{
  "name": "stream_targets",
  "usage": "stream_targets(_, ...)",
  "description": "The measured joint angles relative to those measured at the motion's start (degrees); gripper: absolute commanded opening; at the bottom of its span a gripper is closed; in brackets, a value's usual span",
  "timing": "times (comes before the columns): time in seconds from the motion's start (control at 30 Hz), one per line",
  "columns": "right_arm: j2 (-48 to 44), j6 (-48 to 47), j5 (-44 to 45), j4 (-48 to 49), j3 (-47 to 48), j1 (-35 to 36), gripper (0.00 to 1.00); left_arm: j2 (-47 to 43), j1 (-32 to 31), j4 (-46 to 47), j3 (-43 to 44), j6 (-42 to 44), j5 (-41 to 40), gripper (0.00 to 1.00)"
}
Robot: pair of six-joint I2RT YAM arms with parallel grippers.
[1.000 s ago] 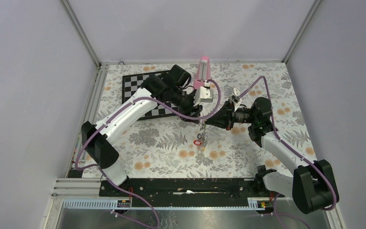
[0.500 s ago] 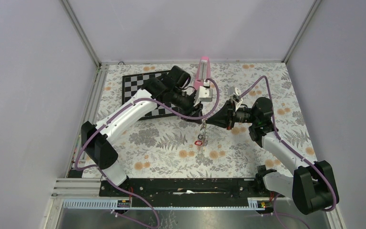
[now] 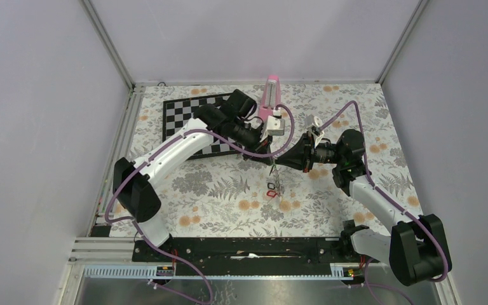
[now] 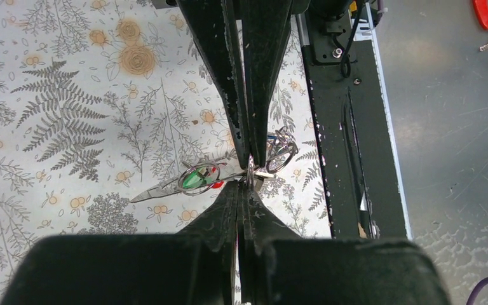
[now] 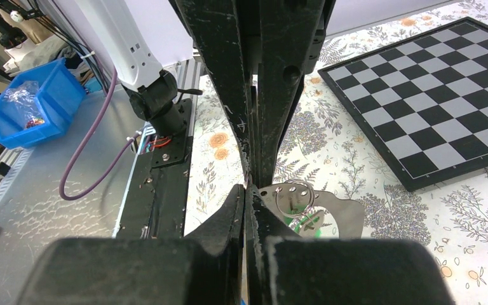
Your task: Put the keys on the keyring
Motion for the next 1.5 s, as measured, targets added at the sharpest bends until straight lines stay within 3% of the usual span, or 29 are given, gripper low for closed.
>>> stream_targets(0.23,-0.02,-0.02,-0.04,0.02,0.0,-0.04,0.0,0.59,0.07,0.04,0.0,-0.26,0.5,0.3)
stream_targets(0.5,-0.02,-0.2,-0.02,-0.02,0.0,-0.07,0.0,-0.09,0.09,0.07,-0.42,0.02,-0.59,0.39)
stream_targets(0.77,-0.02,-0.61,0.0,-0.04,0.0,-0.15,0.0,-1.29,0.09,1.14,-0.55,-0.39,0.04,0.34)
stream_targets(1.0,0.0,-0.83,0.02,-0.07,0.0,-0.15,0.0,-1.29,0.09,1.79,-0.55,-1.25,0.96,0.22)
stream_targets(1.23,0.0,-1.09,0.09,-0.85,0.0,-0.15,0.0,-1.29,0.09,1.79,-0.55,-1.62,1.75,0.0)
stream_targets(1.5,0.0,-2.12,0.17,-1.36,0.0,-0.15,0.06,-1.27,0.09,1.77,-0.55,-1.68,1.81,0.0)
